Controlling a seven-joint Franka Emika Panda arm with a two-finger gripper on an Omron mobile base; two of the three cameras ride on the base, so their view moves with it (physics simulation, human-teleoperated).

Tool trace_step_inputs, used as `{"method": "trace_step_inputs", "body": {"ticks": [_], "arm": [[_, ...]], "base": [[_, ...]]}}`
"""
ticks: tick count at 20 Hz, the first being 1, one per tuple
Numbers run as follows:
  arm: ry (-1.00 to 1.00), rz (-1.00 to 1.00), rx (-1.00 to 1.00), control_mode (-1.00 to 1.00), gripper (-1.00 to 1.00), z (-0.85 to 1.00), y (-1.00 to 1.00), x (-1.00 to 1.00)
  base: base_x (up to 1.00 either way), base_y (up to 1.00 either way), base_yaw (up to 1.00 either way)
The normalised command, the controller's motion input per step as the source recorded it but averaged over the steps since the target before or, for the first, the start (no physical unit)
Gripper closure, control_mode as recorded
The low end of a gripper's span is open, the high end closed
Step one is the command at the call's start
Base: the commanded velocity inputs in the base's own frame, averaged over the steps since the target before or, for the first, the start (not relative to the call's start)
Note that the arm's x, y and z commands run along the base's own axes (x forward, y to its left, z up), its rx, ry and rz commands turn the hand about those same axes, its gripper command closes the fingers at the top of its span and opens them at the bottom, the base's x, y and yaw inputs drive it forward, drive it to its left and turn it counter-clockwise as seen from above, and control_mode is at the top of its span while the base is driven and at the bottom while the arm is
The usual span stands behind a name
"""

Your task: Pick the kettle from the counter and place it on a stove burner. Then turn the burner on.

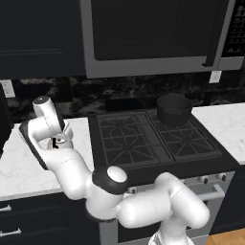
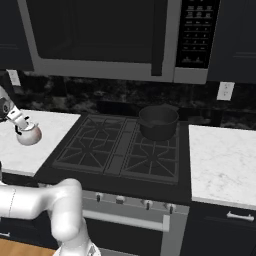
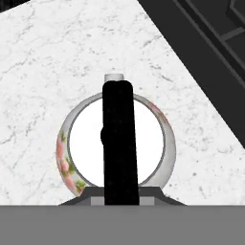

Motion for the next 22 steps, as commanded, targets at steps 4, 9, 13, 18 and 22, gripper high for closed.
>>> {"method": "trace_step_inputs", "body": {"ticks": [4,9,13,18,22], "arm": [[-0.19,-0.11,0.00,-1.00,1.00,0.30,-0.16,-0.41],[-0.13,-0.12,0.00,-1.00,1.00,0.58,-0.21,-0.56],[-0.01,-0.16,0.01,-1.00,1.00,0.52,-0.55,-0.61],[0.00,-0.20,0.04,-1.00,1.00,0.44,-0.74,-0.40],[0.01,-0.19,0.06,-1.00,1.00,0.41,-0.66,-0.21]], "base": [[0.00,0.00,0.00],[0.00,0.00,0.00],[0.00,0.00,0.00],[0.00,0.00,0.00],[0.00,0.00,0.00]]}}
